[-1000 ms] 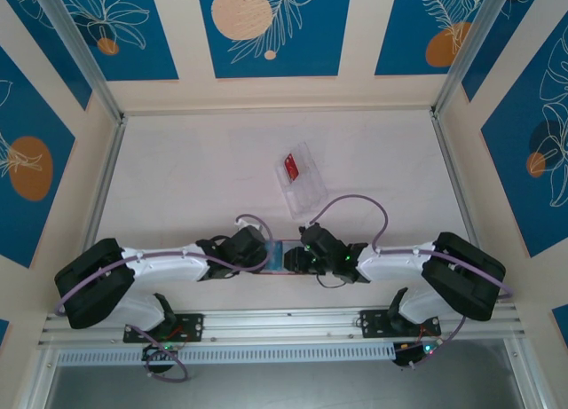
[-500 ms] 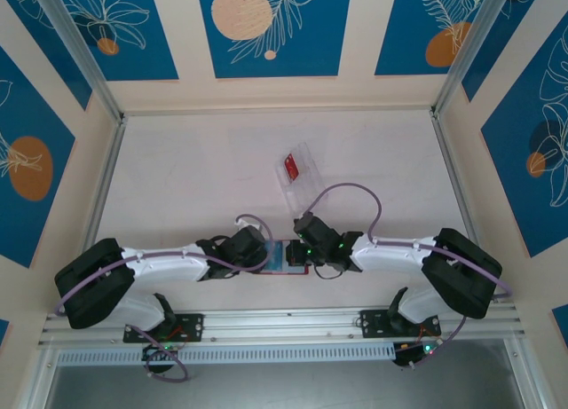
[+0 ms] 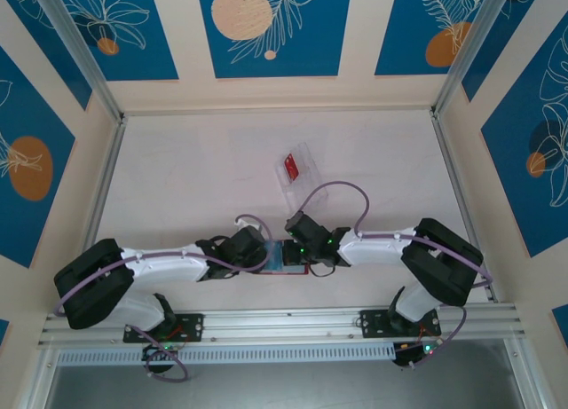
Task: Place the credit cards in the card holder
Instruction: Insert the credit card into the card slot.
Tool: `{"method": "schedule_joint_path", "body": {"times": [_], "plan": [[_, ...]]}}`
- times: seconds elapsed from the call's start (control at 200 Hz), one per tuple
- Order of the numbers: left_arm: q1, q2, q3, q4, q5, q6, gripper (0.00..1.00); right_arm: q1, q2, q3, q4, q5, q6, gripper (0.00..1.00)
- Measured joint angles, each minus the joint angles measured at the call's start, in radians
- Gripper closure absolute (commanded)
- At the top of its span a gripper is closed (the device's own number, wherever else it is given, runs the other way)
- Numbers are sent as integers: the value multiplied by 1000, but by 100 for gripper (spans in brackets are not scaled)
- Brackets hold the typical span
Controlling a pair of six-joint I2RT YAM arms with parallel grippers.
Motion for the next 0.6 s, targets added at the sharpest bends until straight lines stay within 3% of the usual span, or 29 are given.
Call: {"method": "schedule_joint_path", "body": {"times": [0.4, 0.6], "plan": [[0, -31, -27, -3, -5, -2, 53, 4, 51, 17, 53, -16, 5, 91], [0, -96, -66, -28, -1, -25, 55, -2, 71, 17, 104, -47, 29, 91]]}}
